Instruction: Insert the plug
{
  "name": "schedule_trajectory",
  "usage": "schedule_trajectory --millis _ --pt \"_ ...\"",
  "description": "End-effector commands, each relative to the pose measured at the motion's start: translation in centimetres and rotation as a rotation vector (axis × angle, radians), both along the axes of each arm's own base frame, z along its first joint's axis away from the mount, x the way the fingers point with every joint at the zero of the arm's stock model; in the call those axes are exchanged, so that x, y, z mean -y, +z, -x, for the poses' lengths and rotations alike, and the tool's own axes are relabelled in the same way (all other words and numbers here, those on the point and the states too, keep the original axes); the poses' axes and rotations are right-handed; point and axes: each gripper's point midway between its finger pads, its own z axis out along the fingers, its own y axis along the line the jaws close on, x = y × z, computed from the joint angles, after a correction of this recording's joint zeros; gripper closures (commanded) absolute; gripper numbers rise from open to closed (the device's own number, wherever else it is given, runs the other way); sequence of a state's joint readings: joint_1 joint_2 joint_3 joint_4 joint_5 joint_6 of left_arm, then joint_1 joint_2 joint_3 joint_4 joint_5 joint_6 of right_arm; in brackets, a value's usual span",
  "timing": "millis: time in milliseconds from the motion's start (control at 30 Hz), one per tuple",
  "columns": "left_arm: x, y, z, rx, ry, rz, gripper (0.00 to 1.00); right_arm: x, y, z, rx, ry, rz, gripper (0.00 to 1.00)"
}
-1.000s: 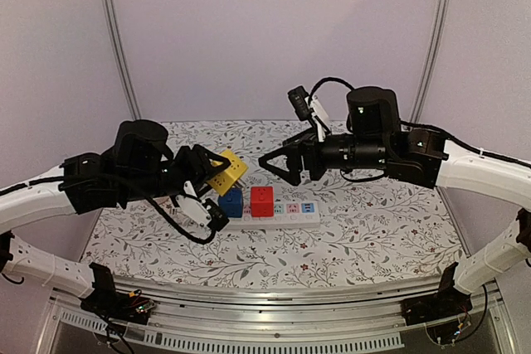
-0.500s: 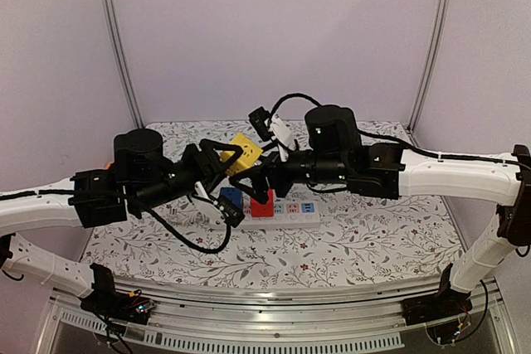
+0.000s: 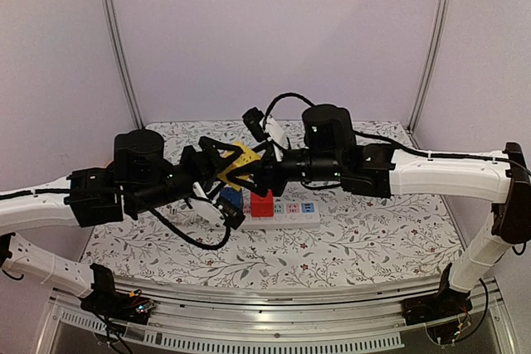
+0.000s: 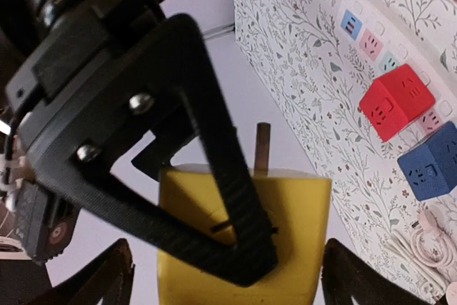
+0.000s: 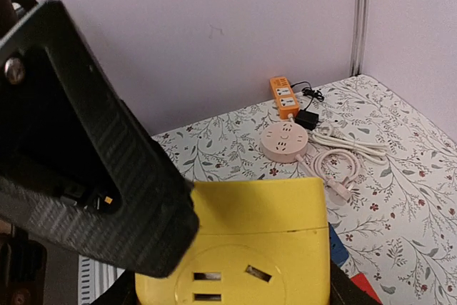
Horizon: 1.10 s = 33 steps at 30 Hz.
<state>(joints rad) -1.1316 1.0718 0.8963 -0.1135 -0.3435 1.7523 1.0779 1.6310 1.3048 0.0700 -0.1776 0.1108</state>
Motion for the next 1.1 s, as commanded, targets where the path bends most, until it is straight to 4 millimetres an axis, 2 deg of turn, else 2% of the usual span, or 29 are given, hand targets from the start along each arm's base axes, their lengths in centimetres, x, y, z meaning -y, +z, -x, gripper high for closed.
schedule_trajectory --millis 0,100,167,267,400,567,833,867,933,1033,1067 --pt "-0.1 2.9 4.0 -0.218 -0.128 0.14 0.01 2.0 0.0 4.7 -0.052 0.387 -0.048 1.0" --pt "-0.7 2.1 7.3 -0.348 -0.257 0.085 0.01 3.9 0.0 7.0 -0.097 0.567 -0.056 1.0" --pt "-0.7 1.5 8.6 -0.373 -0.32 0.05 0.01 4.5 0.1 8.1 -0.074 0.628 -0.046 1.0" --pt "0.2 0.7 8.5 -0.365 -0.344 0.028 0.01 5.1 1.0 9.2 -0.053 0.691 -0.056 1.0" --pt "2.0 1.6 7.9 -0.369 -0.351 0.04 0.01 5.0 1.2 9.2 -0.049 0.698 -0.056 1.0" --pt "2.4 0.1 8.3 -0.378 -0.38 -0.019 0.0 4.7 1.6 9.3 -0.062 0.705 -0.06 1.0" --pt "4.4 0.1 8.7 -0.405 -0.412 0.009 0.02 4.1 1.1 9.3 -0.071 0.695 -0.035 1.0" --pt "4.5 0.1 8.7 -0.411 -0.408 0.013 0.08 4.1 0.9 9.3 -0.074 0.692 -0.03 1.0" --pt "4.7 0.2 8.6 -0.422 -0.395 0.018 0.28 4.1 0.8 9.3 -0.073 0.693 -0.025 1.0" --pt "4.7 0.2 8.5 -0.434 -0.381 0.021 0.88 4.2 0.6 9.1 -0.07 0.677 -0.012 1.0" --pt "4.7 0.3 8.6 -0.44 -0.377 0.029 1.0 4.3 0.5 9.1 -0.071 0.669 -0.007 1.0"
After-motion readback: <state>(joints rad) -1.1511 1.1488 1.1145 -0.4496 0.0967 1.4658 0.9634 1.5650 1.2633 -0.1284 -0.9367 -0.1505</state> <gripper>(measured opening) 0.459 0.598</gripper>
